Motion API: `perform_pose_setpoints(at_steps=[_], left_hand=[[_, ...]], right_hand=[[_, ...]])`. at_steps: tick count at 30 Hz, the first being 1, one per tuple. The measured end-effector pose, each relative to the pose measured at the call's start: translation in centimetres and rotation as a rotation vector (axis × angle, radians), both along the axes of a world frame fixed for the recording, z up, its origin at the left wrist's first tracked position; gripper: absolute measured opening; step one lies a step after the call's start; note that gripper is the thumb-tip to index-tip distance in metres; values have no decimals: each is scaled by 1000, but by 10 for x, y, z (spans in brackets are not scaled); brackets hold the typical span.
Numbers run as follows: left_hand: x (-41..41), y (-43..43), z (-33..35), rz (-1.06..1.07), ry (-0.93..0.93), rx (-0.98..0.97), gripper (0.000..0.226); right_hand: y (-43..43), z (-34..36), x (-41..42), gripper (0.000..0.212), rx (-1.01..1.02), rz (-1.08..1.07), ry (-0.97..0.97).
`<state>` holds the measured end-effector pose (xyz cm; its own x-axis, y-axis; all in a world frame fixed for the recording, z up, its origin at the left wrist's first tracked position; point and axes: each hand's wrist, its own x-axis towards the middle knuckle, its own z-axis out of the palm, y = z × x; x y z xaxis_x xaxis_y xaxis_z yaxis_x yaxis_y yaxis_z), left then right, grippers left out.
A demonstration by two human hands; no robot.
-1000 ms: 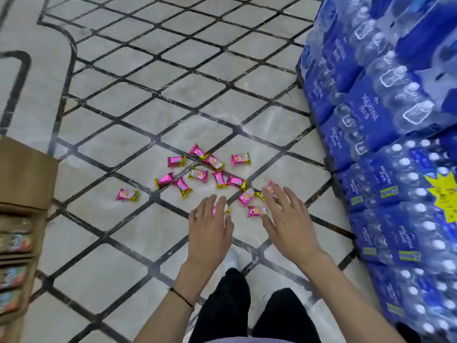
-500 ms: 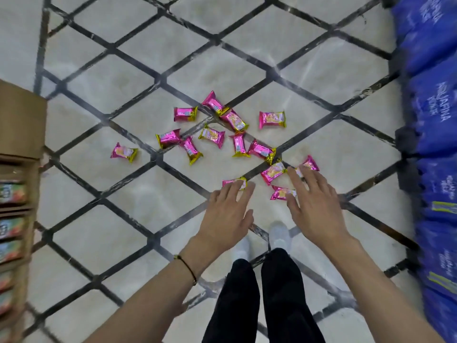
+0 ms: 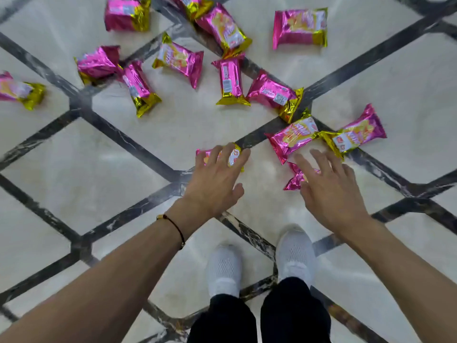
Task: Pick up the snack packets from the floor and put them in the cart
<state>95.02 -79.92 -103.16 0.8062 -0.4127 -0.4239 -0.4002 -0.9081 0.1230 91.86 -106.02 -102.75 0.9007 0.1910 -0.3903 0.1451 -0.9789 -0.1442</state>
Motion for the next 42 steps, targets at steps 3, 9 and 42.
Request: perform_pose_setpoints(at_steps=[3,9,42], left_hand=[[11,5,-54,-20,-35,82,83],[22,26,-120,-162,-49,154,94],[10,6,315,425,-129,-168,84]], right_hand=[[-9,-50,-3,59,13,13,14],[-29,-105,-13,81,-35,107,104],[27,313,17,68,107,-291,-189]])
